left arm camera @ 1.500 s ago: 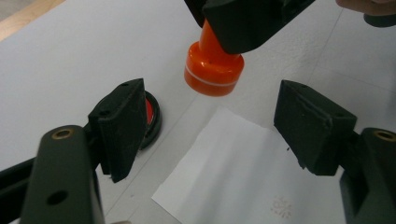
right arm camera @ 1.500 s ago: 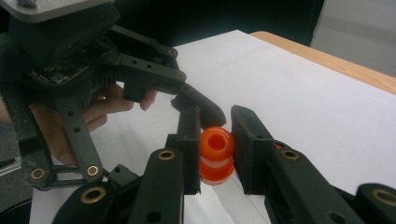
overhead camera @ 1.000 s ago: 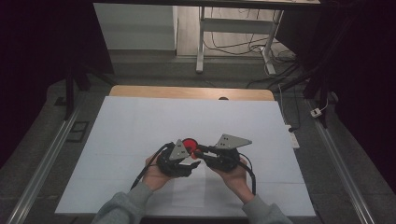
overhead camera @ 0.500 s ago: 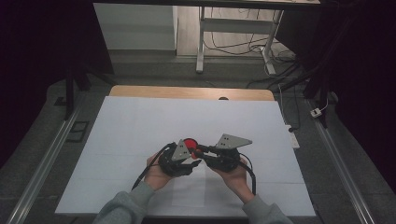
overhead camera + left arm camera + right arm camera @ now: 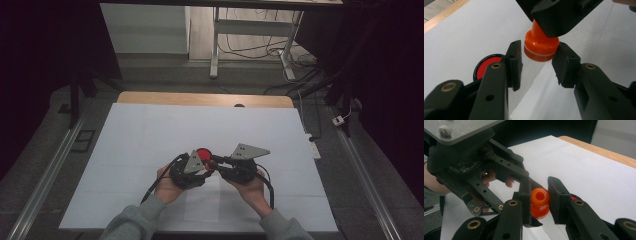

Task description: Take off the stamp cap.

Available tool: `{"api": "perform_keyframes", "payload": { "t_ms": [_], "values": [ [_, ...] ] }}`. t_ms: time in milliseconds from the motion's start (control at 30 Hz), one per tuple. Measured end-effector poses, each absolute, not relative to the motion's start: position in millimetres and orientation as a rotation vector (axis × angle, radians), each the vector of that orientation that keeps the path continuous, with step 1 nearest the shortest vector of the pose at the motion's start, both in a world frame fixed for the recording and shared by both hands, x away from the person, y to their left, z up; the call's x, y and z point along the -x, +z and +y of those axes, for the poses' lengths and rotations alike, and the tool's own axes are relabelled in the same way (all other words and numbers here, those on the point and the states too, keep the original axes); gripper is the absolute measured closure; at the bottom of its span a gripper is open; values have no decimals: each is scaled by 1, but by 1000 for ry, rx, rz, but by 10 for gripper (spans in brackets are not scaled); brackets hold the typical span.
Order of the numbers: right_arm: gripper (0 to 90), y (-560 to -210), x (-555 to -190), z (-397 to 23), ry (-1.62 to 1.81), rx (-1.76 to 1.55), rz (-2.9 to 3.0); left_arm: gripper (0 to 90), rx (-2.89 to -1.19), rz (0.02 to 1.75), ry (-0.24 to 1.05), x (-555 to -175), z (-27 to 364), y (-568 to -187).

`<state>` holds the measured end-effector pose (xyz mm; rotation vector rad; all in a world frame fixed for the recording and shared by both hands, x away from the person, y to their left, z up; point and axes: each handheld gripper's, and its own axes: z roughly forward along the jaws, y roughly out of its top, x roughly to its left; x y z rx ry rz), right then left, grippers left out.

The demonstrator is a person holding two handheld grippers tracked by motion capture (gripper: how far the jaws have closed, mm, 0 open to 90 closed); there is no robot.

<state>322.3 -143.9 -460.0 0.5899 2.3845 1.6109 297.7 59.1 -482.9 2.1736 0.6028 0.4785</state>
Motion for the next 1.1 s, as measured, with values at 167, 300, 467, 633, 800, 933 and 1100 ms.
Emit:
{"api": "perform_keyframes", "payload": {
  "t_ms": [167,300,467,633,800,933,1100],
  "values": [
    [727,-460,-322,-144,1615,-594,2383,618,-2175,600,478,-298,59,-483],
    [727,-460,-322,-144,1616,-593,2382,631,-2178,596,477,-297,59,-483],
    [727,-460,-322,-144,1616,-595,2382,636,-2179,595,481,-297,59,-484],
    [728,-460,-322,-144,1617,-597,2382,646,-2182,588,490,-297,59,-484],
    [729,-461,-322,-144,1619,-598,2377,648,-2185,587,495,-296,59,-484],
    [730,-462,-321,-143,1610,-589,2379,650,-2192,581,505,-296,59,-485],
    [730,-462,-321,-143,1610,-586,2383,650,-2195,578,516,-295,58,-486]
  ]
}}
